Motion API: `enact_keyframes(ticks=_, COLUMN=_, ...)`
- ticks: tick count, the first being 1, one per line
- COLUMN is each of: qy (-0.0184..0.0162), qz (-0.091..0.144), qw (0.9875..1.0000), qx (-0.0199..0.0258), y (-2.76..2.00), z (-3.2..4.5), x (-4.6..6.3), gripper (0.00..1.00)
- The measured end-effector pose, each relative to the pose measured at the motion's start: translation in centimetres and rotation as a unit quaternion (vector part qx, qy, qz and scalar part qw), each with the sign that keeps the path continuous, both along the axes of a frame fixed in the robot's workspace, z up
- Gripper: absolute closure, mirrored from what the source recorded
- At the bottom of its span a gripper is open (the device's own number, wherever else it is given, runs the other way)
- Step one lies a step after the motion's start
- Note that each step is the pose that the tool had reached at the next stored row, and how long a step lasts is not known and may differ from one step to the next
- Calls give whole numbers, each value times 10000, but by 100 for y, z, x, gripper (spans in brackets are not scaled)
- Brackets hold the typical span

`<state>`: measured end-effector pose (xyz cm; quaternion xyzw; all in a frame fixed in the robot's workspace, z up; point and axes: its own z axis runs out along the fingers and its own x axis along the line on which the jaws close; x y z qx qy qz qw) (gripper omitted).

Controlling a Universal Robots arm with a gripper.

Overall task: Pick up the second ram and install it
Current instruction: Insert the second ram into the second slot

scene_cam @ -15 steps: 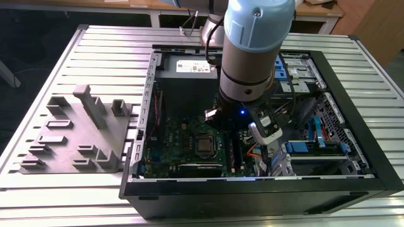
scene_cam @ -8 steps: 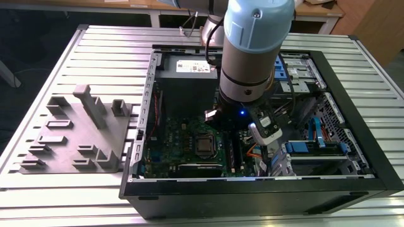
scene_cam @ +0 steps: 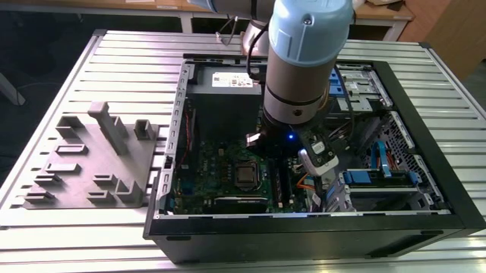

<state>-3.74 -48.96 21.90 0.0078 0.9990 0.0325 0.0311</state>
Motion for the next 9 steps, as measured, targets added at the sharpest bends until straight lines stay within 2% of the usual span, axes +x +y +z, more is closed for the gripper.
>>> enact_keyframes(ticks=9, qy=0, qz=0, qw=10000, qx=1, y=0, z=-36, x=-3, gripper=92)
